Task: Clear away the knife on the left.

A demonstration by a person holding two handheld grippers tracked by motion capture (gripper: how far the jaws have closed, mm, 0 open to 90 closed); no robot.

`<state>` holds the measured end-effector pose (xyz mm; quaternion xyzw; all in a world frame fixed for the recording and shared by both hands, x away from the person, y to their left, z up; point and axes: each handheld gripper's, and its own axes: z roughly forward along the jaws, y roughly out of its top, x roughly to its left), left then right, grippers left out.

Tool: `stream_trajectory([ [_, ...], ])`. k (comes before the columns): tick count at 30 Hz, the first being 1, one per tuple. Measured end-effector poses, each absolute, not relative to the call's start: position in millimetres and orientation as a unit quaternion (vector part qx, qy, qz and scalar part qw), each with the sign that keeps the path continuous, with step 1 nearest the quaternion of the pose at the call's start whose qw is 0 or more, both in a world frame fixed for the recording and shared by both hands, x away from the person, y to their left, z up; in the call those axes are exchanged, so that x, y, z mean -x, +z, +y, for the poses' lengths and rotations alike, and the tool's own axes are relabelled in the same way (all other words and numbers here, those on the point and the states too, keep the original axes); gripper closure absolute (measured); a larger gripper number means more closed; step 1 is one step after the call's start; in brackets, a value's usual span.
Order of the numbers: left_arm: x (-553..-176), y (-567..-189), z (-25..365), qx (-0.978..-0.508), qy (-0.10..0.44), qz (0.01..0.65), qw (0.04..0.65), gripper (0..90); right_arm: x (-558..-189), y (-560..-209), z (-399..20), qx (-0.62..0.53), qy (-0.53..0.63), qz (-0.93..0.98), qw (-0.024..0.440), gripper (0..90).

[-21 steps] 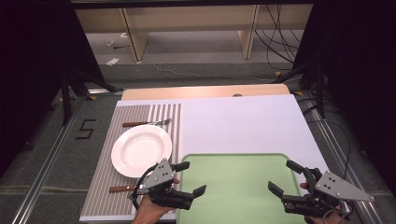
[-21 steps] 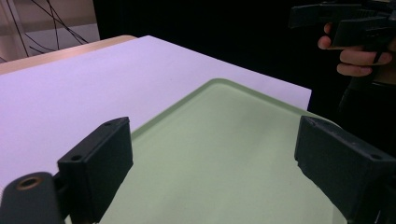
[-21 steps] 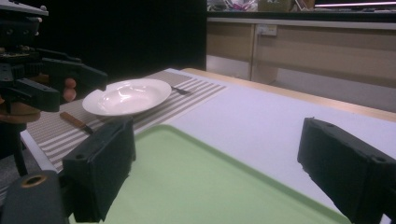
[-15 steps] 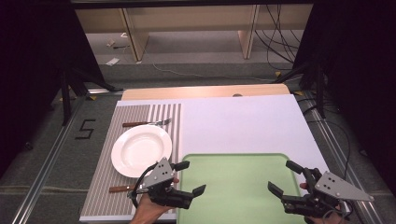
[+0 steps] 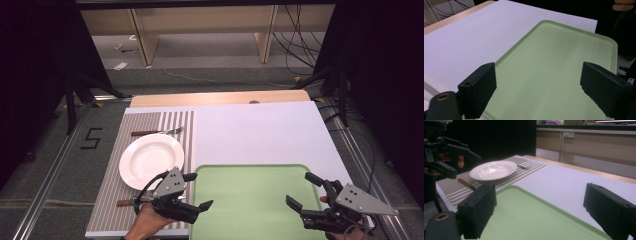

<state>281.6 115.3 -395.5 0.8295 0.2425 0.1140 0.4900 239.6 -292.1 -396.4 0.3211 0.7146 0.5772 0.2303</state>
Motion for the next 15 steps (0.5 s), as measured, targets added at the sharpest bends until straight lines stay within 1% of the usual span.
stream_trajectory([
  [2,-282,-394,120,-0.833,0.12,0.245,0.482,13.3,-240,-396,-292,-0.321,0.577,0.715,0.23,12.4],
  [5,-282,-394,128,-0.846,0.148,0.247,0.448,14.1,-240,-396,-292,-0.321,0.578,0.714,0.231,12.3],
  [10,-284,-396,143,-0.849,0.145,0.263,0.435,14.3,-240,-397,-292,-0.32,0.577,0.715,0.231,12.3],
  [15,-285,-396,149,-0.852,0.135,0.272,0.427,15.3,-239,-397,-291,-0.319,0.578,0.714,0.231,12.3],
])
